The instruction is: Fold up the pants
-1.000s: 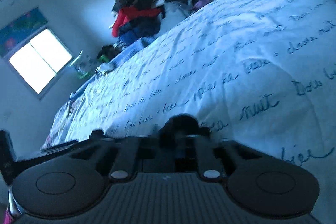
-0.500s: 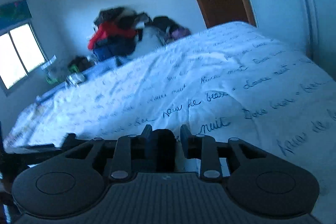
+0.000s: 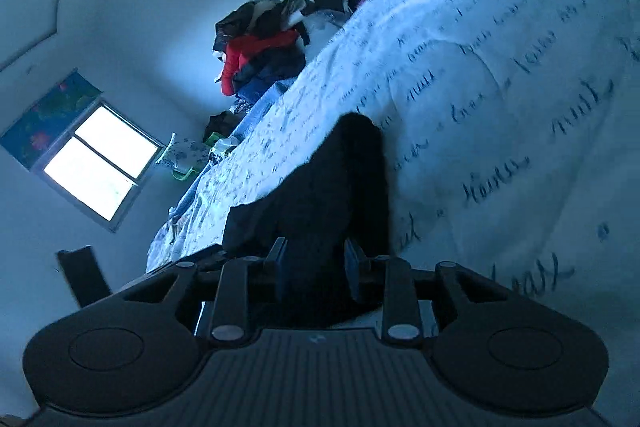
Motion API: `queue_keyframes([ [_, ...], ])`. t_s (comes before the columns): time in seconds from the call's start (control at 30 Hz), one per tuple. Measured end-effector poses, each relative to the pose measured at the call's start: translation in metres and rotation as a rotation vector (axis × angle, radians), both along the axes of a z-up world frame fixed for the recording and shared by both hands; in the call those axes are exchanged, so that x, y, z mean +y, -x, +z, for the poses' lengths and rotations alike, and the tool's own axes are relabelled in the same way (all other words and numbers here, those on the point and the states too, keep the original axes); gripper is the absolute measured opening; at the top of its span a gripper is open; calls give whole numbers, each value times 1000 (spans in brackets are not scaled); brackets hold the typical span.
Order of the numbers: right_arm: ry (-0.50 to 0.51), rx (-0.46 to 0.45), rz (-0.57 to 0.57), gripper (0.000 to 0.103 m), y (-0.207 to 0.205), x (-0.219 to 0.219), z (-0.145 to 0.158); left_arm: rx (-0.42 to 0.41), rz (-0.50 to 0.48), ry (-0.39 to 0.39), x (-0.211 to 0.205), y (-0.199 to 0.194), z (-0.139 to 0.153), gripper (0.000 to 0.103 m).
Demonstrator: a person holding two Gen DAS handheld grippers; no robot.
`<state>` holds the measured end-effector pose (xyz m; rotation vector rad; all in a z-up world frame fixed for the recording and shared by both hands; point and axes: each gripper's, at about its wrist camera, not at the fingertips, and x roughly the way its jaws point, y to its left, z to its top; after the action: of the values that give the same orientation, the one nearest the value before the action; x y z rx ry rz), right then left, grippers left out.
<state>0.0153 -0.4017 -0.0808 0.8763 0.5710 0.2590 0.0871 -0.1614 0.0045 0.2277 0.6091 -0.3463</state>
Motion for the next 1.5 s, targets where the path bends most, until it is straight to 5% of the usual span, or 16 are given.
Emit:
queue_keyframes([
  [0.13, -17, 3, 7, 32, 1, 1, -3, 38, -39, 29, -8, 2, 1, 81],
  [0.33, -24, 23, -21, 53, 10, -1, -6, 67, -57, 26, -17, 7, -7, 81],
  [0.5, -96, -23, 51, 54, 12, 5, -6, 106, -57, 55, -18, 3, -9, 81],
  [0.6, -48, -3, 91, 54, 2, 19, -7, 130, -36, 84, -16, 0, -9, 81],
  [0.87, -37, -24, -2, 54, -6, 9, -9, 127, -33, 85, -16, 2, -7, 81],
  [0.97, -28, -19, -39, 48, -10, 5, -11, 129, -41, 86, -19, 3, -8, 81],
  [1.03, 19, -21, -29, 16, -11, 10, -9, 124, -53, 83, -20, 6, -8, 81],
  [1.33, 207, -18, -59, 13, 4, 21, 7, 130, -113, 67, -29, 12, -12, 83],
  [1.5, 249, 23, -83, 23, 3, 19, 12, 115, -103, 72, -27, 14, -11, 83],
])
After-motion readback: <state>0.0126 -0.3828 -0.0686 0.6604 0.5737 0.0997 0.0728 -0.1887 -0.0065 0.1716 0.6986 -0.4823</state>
